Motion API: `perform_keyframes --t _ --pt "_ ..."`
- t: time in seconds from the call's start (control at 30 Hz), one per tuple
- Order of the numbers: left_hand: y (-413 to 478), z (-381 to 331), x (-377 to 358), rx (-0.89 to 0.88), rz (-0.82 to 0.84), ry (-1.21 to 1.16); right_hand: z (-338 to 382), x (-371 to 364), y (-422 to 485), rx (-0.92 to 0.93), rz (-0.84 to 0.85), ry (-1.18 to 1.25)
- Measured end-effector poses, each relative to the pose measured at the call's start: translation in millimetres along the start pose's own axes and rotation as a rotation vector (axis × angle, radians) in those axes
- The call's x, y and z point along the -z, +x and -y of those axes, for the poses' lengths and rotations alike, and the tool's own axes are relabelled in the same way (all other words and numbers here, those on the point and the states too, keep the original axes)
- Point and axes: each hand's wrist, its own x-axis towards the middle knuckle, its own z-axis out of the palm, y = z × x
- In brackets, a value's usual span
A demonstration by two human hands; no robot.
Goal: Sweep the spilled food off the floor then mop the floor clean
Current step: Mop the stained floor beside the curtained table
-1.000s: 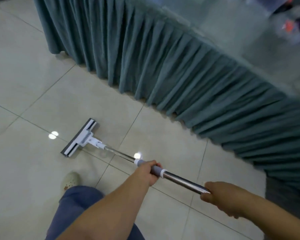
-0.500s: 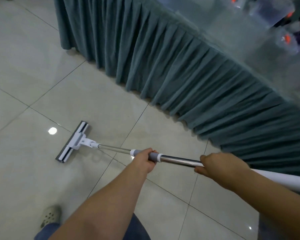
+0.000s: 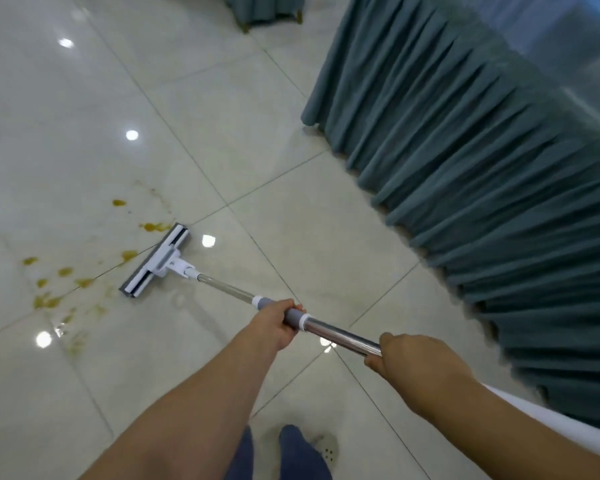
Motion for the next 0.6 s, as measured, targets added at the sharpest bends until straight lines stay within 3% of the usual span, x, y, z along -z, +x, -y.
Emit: perform_keyframes --t 0.37,0.6 --pt "-17 -211 150 -0.249 -0.182 -0.067 246 45 116 0.006 0.098 0.297" --pt "-17 -213 185 -0.268 -0.238 0.059 283 20 105 0.003 0.083 0.338"
